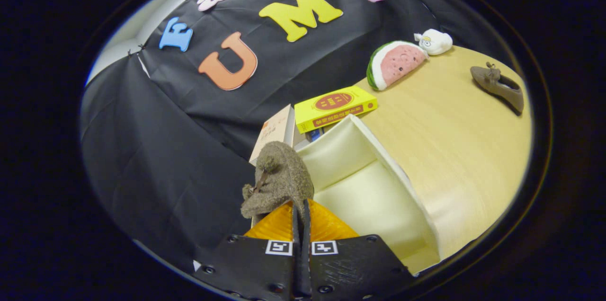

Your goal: Open the storage box then place both shoes into the box .Put the left shoe in first, then the right shoe, with the right side of both shoes facing outward in a uniform manner.

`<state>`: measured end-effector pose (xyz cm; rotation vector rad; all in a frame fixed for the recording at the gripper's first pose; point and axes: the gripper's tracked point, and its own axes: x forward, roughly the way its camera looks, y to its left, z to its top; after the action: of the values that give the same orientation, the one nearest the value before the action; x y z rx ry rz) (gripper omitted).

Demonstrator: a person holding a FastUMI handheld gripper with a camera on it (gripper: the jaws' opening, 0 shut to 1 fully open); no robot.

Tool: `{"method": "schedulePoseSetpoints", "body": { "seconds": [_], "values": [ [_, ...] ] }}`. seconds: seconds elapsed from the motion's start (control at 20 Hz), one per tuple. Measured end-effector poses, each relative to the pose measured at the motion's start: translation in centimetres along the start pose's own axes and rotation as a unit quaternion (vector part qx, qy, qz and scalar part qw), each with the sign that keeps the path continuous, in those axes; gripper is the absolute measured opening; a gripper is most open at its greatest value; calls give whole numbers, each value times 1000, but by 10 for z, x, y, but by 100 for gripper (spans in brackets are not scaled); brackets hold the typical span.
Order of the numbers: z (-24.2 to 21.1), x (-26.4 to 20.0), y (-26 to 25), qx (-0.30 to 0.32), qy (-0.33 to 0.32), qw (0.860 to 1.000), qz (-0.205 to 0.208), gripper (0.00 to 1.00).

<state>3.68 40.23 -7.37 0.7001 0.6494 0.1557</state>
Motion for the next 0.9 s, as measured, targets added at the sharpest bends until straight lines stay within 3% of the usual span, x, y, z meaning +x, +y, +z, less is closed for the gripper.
{"method": "schedulePoseSetpoints", "body": {
  "seconds": [0.35, 0.85, 0.9],
  "values": [
    [-18, 16, -10, -36, 30, 999, -23, 0],
    [-30, 25, -13, -64, 56, 996, -14, 0],
    [-29, 26, -15, -70, 56, 996, -17, 10]
  ]
}}
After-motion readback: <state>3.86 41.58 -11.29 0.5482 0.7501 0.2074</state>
